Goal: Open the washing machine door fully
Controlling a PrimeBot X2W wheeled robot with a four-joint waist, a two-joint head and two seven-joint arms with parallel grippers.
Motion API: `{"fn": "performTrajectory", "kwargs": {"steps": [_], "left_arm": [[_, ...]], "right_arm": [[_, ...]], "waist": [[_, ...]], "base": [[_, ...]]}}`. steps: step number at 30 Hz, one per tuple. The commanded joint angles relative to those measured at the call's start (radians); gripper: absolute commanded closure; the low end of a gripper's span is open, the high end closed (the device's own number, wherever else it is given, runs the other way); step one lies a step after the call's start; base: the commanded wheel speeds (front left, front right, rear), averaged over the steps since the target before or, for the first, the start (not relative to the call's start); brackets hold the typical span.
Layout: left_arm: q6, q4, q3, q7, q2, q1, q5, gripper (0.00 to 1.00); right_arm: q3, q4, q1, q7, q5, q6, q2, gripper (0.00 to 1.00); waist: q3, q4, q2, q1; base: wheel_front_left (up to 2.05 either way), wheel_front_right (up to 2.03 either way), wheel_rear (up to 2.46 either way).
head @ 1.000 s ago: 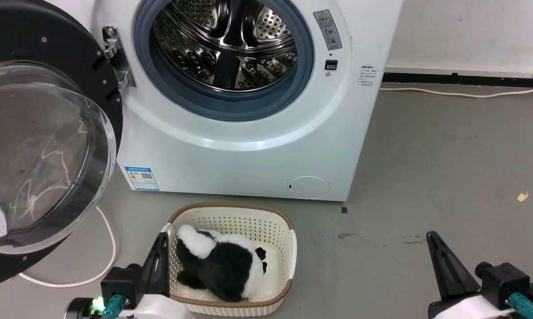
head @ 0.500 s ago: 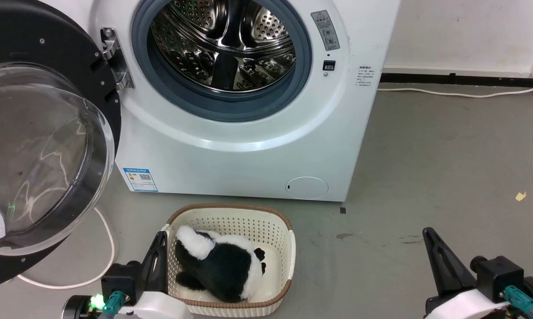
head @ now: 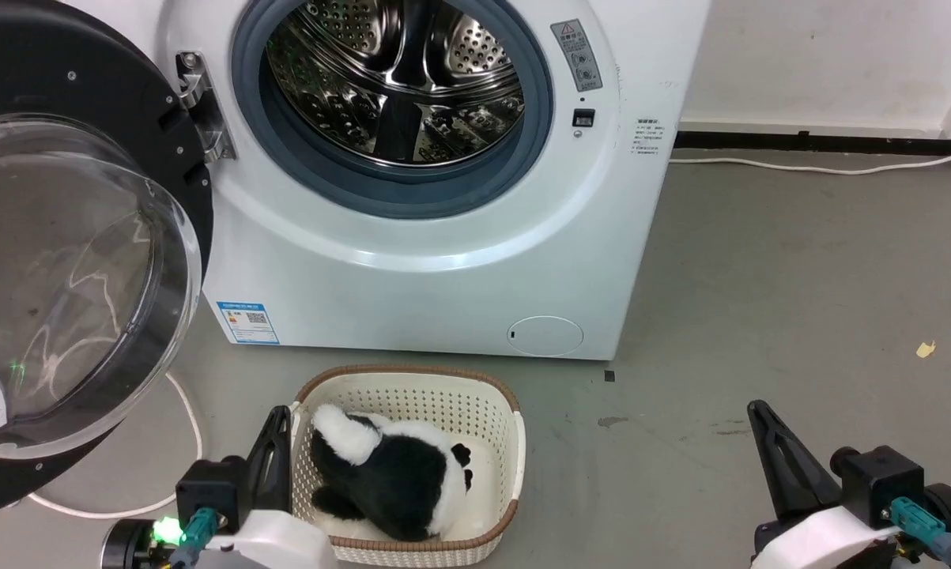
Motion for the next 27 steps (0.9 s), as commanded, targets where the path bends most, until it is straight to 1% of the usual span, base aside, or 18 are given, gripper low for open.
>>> {"fn": "performTrajectory", "kwargs": {"steps": [1, 20, 27], "left_arm": [[-0.006, -0.008, 0.003, 0.008, 0.000, -0.014, 0.010, 1.00], [-0.014, -0.022, 0.024, 0.051, -0.002, -0.026, 0.043, 1.00], [-0.014, -0.022, 0.024, 0.051, -0.002, -0.027, 0.043, 1.00]], "right_arm": [[0.004, 0.002, -0.013, 0.007, -0.007, 0.001, 0.004, 1.00], [0.016, 0.002, -0.032, 0.050, -0.026, 0.001, 0.005, 1.00], [0.016, 0.002, -0.032, 0.050, -0.026, 0.001, 0.005, 1.00]], "waist": [[0.000, -0.001, 0.0000, 0.0000], [-0.004, -0.008, 0.0000, 0.0000], [-0.004, -0.008, 0.0000, 0.0000]], "base": [[0.00, 0.00, 0.00], [0.00, 0.00, 0.00], [0.00, 0.00, 0.00]]}}
